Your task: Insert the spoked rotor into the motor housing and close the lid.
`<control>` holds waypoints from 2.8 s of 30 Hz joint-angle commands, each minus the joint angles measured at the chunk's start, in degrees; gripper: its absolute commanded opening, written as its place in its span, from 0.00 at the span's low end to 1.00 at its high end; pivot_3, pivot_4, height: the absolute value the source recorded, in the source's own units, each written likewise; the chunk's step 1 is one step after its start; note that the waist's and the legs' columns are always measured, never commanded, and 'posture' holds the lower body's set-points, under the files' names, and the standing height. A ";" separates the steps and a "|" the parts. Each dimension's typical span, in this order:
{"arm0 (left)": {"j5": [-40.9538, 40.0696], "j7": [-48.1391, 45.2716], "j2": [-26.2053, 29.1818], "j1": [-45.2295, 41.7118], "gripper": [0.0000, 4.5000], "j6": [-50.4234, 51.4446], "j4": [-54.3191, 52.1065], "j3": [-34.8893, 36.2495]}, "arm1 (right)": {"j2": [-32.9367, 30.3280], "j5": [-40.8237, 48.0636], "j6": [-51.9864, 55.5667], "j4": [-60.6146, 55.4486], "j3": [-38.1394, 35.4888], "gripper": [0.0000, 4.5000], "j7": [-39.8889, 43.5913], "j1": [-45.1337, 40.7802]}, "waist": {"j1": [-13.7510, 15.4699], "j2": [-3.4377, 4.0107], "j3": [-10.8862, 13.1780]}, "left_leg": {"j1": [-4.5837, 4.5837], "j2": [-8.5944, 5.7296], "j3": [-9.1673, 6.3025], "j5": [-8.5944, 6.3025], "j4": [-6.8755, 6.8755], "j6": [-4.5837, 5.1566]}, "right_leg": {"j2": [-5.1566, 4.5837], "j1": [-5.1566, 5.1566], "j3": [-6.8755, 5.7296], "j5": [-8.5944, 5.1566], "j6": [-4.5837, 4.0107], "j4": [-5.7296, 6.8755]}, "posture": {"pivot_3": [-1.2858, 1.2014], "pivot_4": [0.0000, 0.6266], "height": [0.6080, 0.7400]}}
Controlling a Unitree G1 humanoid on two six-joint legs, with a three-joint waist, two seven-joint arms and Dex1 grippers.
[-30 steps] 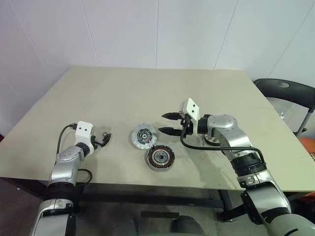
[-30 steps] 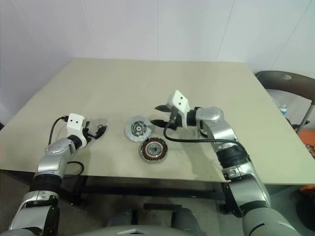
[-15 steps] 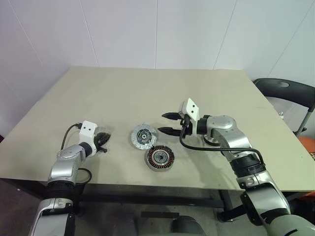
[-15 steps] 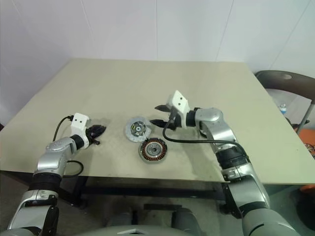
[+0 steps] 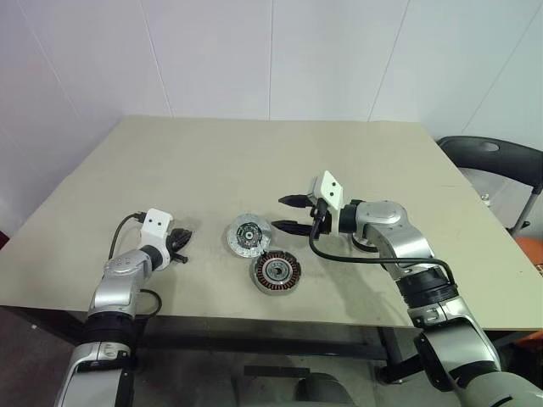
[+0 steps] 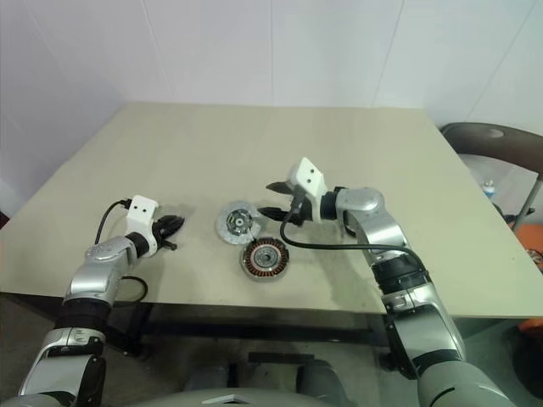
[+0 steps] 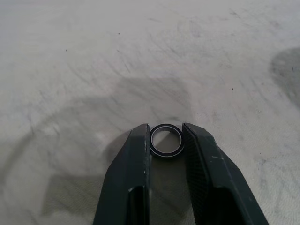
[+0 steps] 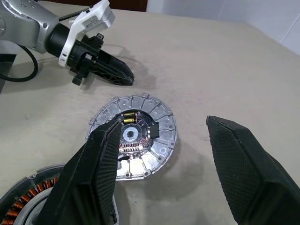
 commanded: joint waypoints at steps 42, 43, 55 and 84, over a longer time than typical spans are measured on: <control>-1.53 -0.87 -9.41 -2.48 0.93 -6.80 13.85 -2.06 | 0.98 -1.21 -0.05 -0.30 0.26 0.68 2.14 -2.20 | 2.94 0.70 -0.48 | -0.05 -0.18 -0.06 -0.05 -0.01 -0.06 | -0.11 0.10 -0.01 -0.07 0.10 -0.32 | 0.52 0.00 1.00; -2.41 -1.88 -9.54 -3.04 0.93 -5.50 13.84 -1.69 | 1.04 -1.23 -0.01 -0.34 0.23 0.68 2.12 -2.22 | 3.14 0.73 -0.48 | -0.09 -0.22 -0.13 -0.05 -0.02 -0.06 | -0.09 0.11 -0.01 -0.05 0.07 -0.37 | 0.52 0.00 1.00; -1.25 -4.64 -6.82 -2.73 0.93 2.87 13.27 -2.76 | 1.16 -1.48 -0.61 -0.01 -0.02 0.68 1.12 -2.17 | 3.71 0.85 -0.52 | -0.12 -0.34 -0.30 -0.07 -0.13 -0.01 | -0.07 0.32 -0.01 -0.03 0.04 -0.71 | 0.52 0.00 1.00; 0.50 -3.82 -6.40 -1.29 0.16 3.80 13.63 -2.92 | 1.31 -1.71 -1.30 0.07 -0.17 0.68 0.38 -2.55 | 2.78 1.18 -0.77 | 0.03 -0.82 -0.45 -0.03 -0.71 0.30 | -0.25 0.55 0.07 -0.19 0.32 -1.01 | 0.52 0.00 1.00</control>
